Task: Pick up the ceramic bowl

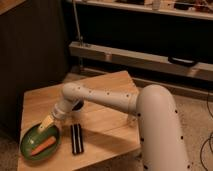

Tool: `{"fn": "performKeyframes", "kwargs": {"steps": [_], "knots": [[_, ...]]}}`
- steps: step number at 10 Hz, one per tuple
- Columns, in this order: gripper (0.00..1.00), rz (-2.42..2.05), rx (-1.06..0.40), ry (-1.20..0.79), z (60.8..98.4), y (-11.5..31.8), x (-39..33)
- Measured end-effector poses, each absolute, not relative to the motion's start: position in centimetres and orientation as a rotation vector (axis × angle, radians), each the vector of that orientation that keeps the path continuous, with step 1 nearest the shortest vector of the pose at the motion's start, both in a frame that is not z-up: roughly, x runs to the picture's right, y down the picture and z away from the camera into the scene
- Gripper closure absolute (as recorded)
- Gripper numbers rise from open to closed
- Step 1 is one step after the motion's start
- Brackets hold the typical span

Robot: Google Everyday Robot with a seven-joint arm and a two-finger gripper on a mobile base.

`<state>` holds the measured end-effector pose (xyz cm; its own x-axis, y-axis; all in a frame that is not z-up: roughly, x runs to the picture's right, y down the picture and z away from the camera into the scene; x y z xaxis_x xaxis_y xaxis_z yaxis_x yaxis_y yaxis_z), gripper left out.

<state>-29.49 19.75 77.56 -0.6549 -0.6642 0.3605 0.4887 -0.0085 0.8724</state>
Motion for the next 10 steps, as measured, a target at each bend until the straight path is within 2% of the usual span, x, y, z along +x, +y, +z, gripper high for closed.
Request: {"fn": "performKeyframes", "kwargs": {"steps": [4,5,9,10], "knots": [[0.72,-1.792,0.182,-1.458,78.3,20.1,-30.2],[0.79,-1.8,0.173,-1.458,78.5,20.2,-30.3],[0.81,-1.797,0.104,-1.458,79.9,21.6,-30.1],[0.77,-1.794,0.104,-1.459,80.0,21.7,-30.1]]}}
